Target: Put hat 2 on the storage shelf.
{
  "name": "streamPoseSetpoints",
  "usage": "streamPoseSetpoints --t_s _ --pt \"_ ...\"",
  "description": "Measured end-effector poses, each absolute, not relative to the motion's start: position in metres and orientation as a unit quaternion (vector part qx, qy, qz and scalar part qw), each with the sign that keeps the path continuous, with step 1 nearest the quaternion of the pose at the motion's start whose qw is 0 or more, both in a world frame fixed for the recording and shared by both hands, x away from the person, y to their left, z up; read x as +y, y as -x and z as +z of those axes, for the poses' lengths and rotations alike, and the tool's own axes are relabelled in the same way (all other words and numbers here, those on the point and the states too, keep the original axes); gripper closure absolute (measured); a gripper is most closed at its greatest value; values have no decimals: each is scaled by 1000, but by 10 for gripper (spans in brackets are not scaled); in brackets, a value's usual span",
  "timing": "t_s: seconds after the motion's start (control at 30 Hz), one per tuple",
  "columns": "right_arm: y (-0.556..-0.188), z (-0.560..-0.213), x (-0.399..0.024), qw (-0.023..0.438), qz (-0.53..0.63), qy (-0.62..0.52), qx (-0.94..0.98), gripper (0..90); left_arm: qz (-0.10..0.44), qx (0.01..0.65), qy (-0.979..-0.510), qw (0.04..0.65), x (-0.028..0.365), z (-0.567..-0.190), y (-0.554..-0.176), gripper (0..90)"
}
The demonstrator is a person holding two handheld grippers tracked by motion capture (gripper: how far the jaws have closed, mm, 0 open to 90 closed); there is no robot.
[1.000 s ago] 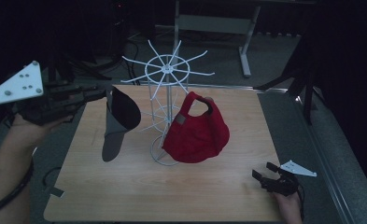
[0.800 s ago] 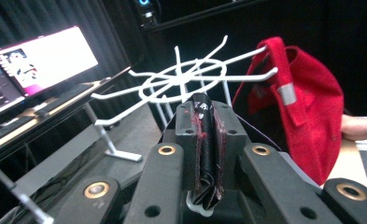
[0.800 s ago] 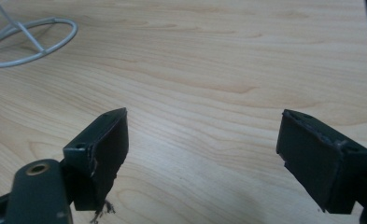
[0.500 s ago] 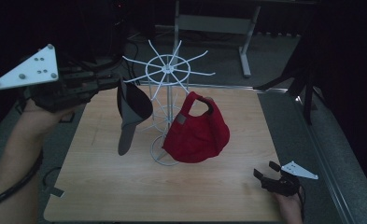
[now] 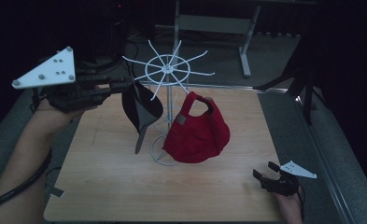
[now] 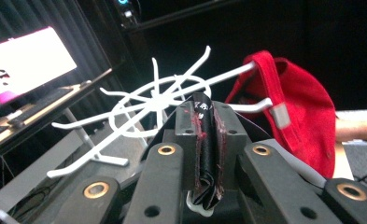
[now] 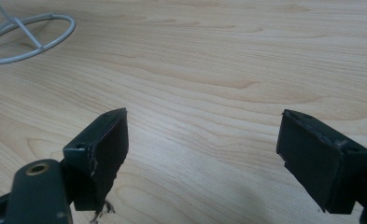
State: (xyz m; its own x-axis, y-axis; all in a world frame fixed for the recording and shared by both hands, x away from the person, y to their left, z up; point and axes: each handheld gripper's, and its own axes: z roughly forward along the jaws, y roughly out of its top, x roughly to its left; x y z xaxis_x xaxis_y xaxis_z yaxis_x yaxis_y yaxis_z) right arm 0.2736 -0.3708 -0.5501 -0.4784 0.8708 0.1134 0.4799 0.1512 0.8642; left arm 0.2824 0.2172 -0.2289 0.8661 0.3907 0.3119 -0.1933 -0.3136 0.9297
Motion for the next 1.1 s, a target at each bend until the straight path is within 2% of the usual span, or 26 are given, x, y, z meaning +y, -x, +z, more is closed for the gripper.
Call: streamPoseSetpoints --t_s 0.37,0.63,1.1 --pt "-274 -550 -371 210 460 -465 727 167 228 95 -774 583 224 -262 -282 807" --pt "-273 -550 -372 208 462 -465 726 167 220 119 -768 590 236 -272 -278 639" --pt "-273 -550 -371 208 461 -465 726 167 202 145 -758 603 257 -300 -267 635"
